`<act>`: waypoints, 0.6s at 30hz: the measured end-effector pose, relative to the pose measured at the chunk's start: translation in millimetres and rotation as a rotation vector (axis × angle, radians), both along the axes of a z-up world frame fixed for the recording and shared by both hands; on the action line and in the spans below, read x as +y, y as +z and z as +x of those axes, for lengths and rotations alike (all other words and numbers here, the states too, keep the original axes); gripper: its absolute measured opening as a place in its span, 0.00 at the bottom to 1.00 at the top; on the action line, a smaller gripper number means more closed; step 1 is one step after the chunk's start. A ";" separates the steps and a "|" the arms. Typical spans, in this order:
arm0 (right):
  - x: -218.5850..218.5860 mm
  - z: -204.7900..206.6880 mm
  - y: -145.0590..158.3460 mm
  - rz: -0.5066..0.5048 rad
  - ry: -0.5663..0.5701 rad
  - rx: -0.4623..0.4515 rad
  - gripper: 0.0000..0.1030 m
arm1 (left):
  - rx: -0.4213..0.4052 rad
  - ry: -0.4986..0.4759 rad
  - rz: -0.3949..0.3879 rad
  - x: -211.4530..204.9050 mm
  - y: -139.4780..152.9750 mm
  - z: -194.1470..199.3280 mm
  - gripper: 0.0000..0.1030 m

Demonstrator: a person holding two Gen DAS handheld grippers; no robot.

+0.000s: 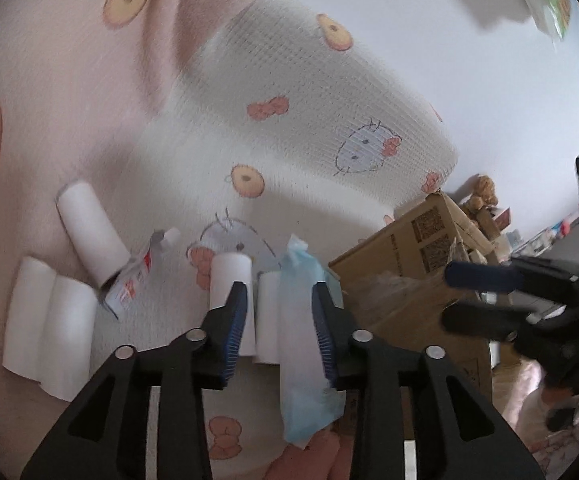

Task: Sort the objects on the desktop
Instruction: 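Grasp the blue tissue packet with the right gripper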

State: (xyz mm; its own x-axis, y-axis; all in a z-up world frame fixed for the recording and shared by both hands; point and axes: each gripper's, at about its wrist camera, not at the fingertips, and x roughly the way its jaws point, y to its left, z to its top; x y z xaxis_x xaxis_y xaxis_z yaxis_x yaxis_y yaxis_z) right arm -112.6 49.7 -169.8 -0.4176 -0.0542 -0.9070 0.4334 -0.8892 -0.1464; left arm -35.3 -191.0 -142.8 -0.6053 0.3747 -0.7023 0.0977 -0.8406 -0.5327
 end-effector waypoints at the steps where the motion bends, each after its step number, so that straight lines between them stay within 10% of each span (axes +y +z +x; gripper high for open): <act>1: -3.0 -0.7 -6.0 0.009 0.001 -0.007 0.41 | -0.015 -0.005 0.025 -3.1 -6.1 0.5 0.38; 11: -23.6 -17.0 -52.3 0.289 -0.020 -0.142 0.46 | -0.065 -0.024 0.315 -8.7 -56.3 -6.2 0.38; 18: -35.6 -37.1 -71.5 0.472 -0.022 -0.249 0.46 | -0.110 -0.038 0.343 5.4 -72.2 -15.4 0.39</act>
